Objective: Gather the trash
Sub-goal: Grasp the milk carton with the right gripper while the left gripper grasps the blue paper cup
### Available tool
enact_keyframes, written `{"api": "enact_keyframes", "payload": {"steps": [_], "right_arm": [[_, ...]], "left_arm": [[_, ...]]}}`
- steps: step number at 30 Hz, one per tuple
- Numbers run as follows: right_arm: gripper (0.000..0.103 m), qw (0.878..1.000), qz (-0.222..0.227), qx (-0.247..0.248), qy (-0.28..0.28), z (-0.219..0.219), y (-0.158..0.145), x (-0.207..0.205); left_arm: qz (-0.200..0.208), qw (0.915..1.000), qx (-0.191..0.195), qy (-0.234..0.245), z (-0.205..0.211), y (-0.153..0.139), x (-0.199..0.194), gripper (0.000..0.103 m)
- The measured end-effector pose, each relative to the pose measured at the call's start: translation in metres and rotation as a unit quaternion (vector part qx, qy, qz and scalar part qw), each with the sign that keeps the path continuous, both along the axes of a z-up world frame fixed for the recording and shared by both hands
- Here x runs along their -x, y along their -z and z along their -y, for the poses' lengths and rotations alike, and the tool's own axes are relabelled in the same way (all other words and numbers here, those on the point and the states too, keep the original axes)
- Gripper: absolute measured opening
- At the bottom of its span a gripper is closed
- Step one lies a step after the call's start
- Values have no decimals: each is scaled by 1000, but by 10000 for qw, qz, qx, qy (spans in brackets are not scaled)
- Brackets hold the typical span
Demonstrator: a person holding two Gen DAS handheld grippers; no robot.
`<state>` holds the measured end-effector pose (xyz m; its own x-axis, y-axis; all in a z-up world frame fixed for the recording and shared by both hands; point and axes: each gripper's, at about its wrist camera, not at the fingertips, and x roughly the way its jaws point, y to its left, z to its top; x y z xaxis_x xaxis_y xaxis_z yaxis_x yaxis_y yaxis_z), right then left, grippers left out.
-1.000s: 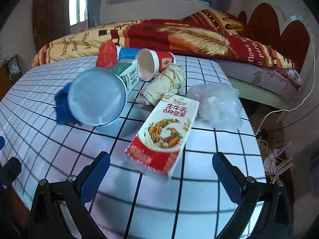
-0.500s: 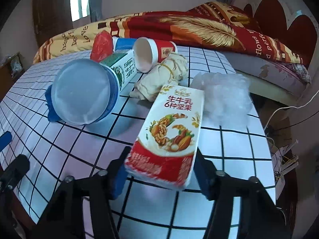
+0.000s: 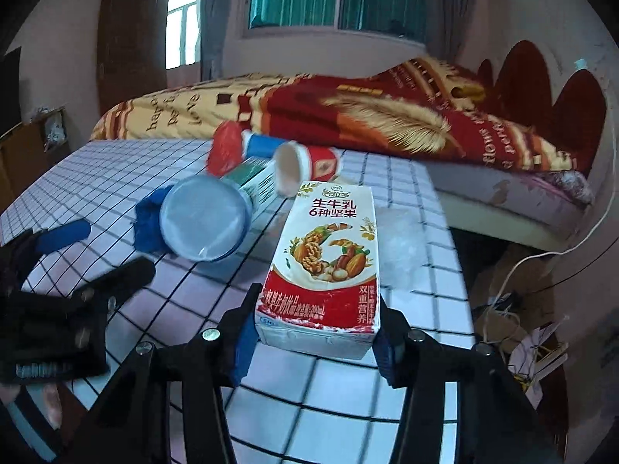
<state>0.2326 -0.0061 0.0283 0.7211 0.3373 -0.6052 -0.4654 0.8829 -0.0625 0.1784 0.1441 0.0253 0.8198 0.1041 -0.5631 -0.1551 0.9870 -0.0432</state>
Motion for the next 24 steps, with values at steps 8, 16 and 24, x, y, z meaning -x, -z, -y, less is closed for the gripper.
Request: {"api": "enact_keyframes", "payload": {"steps": [8, 16, 24], "right_arm": [[53, 9984, 152, -198, 512, 39, -13, -11], [53, 9978, 36, -215, 634, 58, -2, -22], [53, 9977, -39, -300, 599, 64, 5, -20]], "left_arm": [[-25, 10000, 71, 18, 17, -3, -32, 102], [-285, 9968, -496, -560, 42, 13, -72, 102], [-366, 9985, -40, -415, 21, 18, -61, 84]]}}
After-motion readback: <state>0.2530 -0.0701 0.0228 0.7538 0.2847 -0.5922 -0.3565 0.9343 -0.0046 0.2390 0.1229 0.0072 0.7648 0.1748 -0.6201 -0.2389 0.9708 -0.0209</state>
